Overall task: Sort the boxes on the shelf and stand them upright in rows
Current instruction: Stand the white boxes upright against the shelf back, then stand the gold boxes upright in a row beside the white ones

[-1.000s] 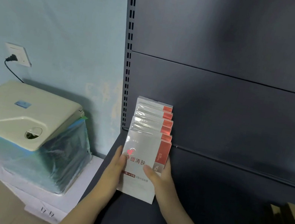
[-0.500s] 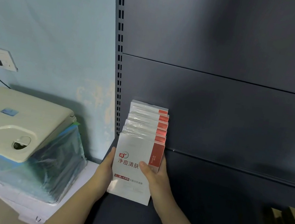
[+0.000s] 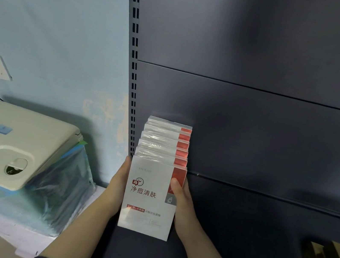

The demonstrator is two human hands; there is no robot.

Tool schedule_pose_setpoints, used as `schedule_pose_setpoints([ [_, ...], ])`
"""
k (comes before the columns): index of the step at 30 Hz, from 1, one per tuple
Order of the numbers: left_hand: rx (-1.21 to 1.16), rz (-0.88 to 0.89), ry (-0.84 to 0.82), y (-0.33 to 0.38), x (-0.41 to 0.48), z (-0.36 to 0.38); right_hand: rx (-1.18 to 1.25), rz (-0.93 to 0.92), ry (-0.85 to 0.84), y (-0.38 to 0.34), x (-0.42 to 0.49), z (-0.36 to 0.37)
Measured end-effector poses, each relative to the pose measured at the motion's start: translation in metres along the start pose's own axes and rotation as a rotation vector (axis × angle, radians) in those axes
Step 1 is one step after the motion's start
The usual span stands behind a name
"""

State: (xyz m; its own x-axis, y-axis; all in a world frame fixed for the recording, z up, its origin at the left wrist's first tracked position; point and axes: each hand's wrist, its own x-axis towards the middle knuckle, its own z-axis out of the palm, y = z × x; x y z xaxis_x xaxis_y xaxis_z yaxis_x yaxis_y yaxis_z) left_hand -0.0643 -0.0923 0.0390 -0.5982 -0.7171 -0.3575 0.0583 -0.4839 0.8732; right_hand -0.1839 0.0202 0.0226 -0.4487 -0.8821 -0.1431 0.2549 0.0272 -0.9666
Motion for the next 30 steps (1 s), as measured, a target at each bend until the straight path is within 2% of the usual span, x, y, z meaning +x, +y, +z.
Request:
schedule_pose_setpoints([
  [4, -0.006, 0.004, -0.05, -0.002, 0.001, 0.003, 0.03, -0.015, 0.009, 0.002, 0.001, 0.0],
  [12, 0.025, 0.025, -0.041, 0.003, -0.008, 0.006, 0.012, -0.032, 0.008, 0.001, -0.002, -0.002],
  [15, 0.025, 0.203, -0.002, 0.001, -0.017, 0.001, -0.029, -0.017, -0.005, -0.005, -0.008, -0.008],
  [19, 0.17, 0.556, 0.324, 0.012, -0.032, -0.014, -0.018, -0.042, 0.092, -0.015, -0.025, -0.025],
  [21, 0.112, 0.681, 0.377, 0.029, -0.044, -0.002, -0.015, -0.047, 0.144, -0.021, -0.034, -0.037],
  [24, 0.096, 0.78, 0.285, 0.057, -0.063, 0.041, 0.002, -0.061, 0.204, -0.033, -0.045, -0.054],
  [30, 0.24, 0.725, -0.143, 0.07, -0.072, 0.131, -0.002, -0.13, 0.29, -0.055, -0.074, -0.086],
])
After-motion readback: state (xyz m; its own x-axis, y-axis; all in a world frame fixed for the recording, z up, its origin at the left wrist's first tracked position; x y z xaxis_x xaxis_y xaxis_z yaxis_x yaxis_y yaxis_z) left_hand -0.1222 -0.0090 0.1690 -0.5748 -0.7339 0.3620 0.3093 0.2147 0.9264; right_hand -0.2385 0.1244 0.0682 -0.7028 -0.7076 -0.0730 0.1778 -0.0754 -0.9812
